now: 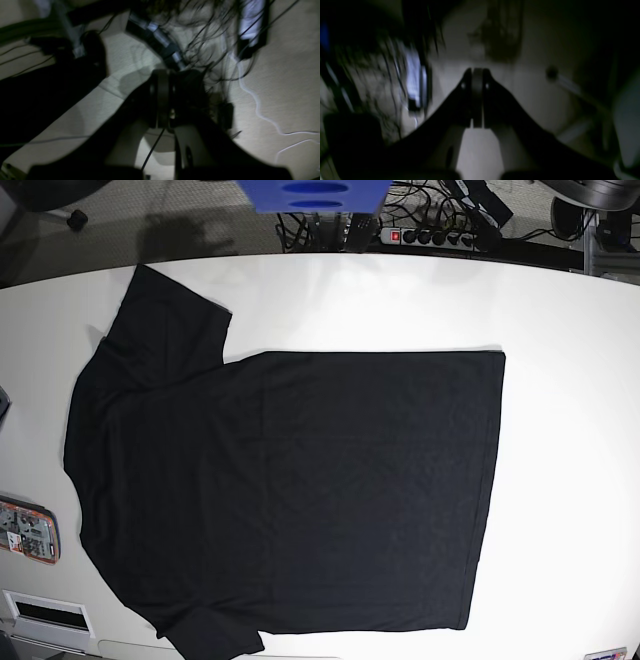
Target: Fold the T-shirt properly
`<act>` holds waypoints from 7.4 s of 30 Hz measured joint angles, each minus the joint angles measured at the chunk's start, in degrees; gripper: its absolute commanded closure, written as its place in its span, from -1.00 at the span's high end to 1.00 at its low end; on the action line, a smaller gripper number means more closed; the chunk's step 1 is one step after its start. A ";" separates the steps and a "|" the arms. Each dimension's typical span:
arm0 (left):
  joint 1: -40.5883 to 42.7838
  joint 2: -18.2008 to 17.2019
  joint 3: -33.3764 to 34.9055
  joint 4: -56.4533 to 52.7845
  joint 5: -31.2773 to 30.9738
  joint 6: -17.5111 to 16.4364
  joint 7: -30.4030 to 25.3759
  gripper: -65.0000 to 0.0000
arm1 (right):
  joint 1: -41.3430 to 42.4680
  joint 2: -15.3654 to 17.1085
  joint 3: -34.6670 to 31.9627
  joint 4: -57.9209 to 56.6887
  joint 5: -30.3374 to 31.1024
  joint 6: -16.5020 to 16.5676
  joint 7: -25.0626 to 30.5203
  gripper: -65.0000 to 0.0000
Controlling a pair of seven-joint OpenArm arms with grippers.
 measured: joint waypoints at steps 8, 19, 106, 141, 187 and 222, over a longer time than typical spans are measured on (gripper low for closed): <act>-3.58 1.49 -7.80 -1.75 0.96 8.52 2.47 -1.00 | -0.63 -0.42 -0.52 0.92 -0.35 0.17 -1.86 -1.00; -12.79 9.46 -13.62 -13.94 24.15 39.43 -12.13 -1.00 | -0.46 -0.28 -0.52 0.70 -0.37 0.00 -1.62 -1.00; -5.81 4.87 -13.57 43.82 37.48 24.98 8.26 0.08 | 12.55 4.00 0.52 32.98 -35.34 12.15 -21.99 0.26; -12.94 2.51 -13.51 47.15 37.94 1.27 24.30 -0.01 | 15.78 12.09 0.15 28.24 -24.44 19.12 -31.43 0.26; -22.99 -4.63 11.34 48.61 52.30 -12.59 46.12 0.01 | 19.82 13.22 0.50 23.74 -28.04 18.23 -34.60 -1.00; -42.01 -7.61 27.08 31.08 52.09 -18.01 48.63 -1.00 | 19.52 13.60 -2.45 26.01 -29.79 17.90 -39.39 -1.00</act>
